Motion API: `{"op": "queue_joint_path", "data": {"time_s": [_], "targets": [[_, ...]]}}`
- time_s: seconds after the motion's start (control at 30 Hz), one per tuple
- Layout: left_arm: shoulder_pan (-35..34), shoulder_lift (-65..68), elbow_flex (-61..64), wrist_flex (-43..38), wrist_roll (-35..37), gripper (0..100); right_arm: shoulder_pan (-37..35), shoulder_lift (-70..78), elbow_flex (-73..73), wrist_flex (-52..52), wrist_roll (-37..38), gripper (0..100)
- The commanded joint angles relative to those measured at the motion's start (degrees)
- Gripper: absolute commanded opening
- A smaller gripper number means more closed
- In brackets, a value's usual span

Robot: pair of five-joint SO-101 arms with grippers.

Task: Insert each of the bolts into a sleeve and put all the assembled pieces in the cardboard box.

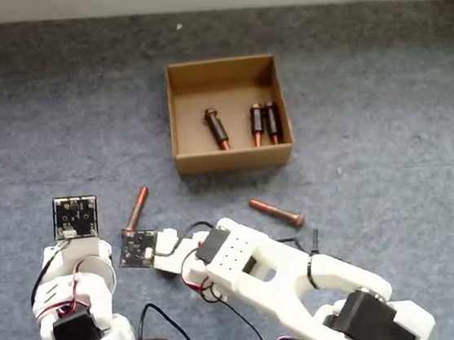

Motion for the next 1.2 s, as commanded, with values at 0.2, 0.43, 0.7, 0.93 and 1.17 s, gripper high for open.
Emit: {"op": "queue_joint_path", "data": {"time_s": [0.2, 0.43, 0.7, 0.93, 1.17], "targets": [[-0.7, -0.3, -2.2, -0.7, -0.4, 6, 2.7, 0.0, 3.3, -0.7, -0.6, 14.2], [-0.7, -0.3, -2.2, -0.7, -0.4, 6, 2.8, 0.0, 4.4, -3.1, -0.7, 12.4], [-0.7, -0.3, -2.2, -0.7, -0.4, 6, 2.9, 3.0, 4.9, -1.7, -0.8, 0.4], [-0.7, -0.3, -2.2, -0.7, -0.4, 6, 10.5, -4.8, -1.8, 7.8, -5.3, 0.5], [-0.7, -0.3, -2.2, -0.7, -0.4, 6, 18.2, -27.7, -1.8, 16.2, -9.2, 0.5]]}}
